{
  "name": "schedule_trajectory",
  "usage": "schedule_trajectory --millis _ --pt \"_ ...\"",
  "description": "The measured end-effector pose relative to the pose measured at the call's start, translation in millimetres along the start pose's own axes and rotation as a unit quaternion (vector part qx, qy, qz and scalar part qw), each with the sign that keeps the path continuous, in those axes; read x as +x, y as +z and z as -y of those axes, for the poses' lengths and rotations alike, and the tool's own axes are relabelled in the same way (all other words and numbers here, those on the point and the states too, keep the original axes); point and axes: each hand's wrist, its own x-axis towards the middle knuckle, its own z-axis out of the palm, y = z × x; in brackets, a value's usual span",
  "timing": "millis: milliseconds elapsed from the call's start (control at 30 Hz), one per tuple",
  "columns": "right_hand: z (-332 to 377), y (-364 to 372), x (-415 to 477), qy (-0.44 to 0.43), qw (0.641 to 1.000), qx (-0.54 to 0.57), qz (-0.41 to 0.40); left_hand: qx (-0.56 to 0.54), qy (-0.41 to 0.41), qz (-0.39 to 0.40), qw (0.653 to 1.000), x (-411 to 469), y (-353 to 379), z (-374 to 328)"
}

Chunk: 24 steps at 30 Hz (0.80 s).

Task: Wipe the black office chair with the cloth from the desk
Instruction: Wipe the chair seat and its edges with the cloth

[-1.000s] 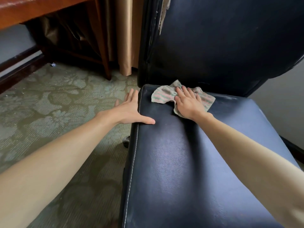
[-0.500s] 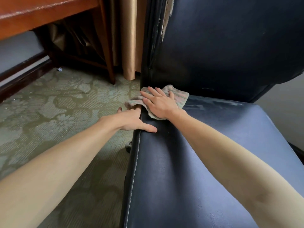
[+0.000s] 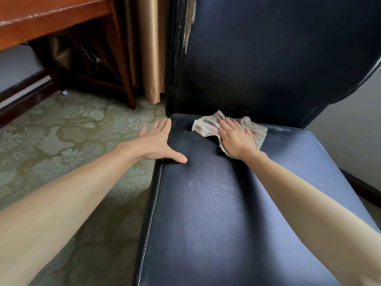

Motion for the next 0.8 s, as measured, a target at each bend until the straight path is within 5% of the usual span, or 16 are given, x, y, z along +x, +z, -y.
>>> schedule_trajectory --millis 133,300,433,800 --pt "7 1 3 0.019 1.0 0.005 -0.004 0.056 0.01 -0.005 0.998 3 5 -24" --pt "63 6 31 -0.122 0.992 0.028 0.021 0.109 0.004 0.001 0.994 5 11 -27" --pt "80 12 49 -0.145 0.989 0.007 0.032 0.129 -0.006 0.002 0.992 6 11 -30" --pt "-61 -9 1 -0.069 0.997 -0.016 -0.035 0.181 -0.05 0.081 0.979 2 -6 -44"
